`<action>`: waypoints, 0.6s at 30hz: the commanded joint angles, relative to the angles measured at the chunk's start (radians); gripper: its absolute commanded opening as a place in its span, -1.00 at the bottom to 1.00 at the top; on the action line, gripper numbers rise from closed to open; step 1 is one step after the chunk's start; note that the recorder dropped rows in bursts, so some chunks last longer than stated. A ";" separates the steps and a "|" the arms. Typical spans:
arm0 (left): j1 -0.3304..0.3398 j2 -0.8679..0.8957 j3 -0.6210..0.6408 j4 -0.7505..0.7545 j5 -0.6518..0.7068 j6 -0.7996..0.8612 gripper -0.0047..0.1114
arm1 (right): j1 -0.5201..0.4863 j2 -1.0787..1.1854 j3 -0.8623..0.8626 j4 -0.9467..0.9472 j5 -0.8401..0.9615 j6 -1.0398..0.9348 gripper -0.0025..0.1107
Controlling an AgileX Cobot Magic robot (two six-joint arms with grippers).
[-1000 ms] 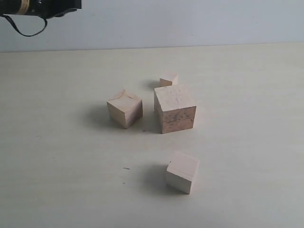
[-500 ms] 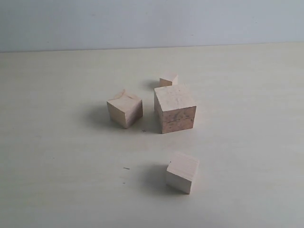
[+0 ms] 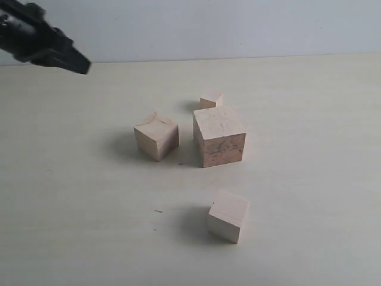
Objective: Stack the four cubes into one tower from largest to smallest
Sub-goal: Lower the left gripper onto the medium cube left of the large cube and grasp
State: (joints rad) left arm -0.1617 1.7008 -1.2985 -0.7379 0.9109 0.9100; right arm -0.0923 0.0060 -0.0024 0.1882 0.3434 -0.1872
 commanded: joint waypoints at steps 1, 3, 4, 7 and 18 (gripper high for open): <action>-0.181 0.074 -0.003 0.038 -0.089 0.262 -0.60 | -0.006 -0.006 0.002 -0.004 -0.008 0.002 -0.96; -0.238 0.113 -0.003 0.127 -0.092 0.281 -0.27 | -0.006 -0.006 0.002 -0.004 -0.008 0.002 -0.96; -0.257 0.129 -0.003 0.152 -0.089 0.279 -0.04 | -0.006 -0.006 0.002 -0.004 -0.008 0.002 -0.96; -0.283 0.170 -0.003 0.135 -0.111 0.215 0.64 | -0.006 -0.006 0.002 -0.004 -0.008 0.002 -0.96; -0.296 0.307 -0.003 0.124 -0.330 0.036 0.89 | -0.006 -0.006 0.002 -0.004 -0.008 0.002 -0.96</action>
State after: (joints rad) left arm -0.4525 1.9837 -1.3017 -0.6077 0.6250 0.9618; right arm -0.0923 0.0060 -0.0024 0.1882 0.3434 -0.1872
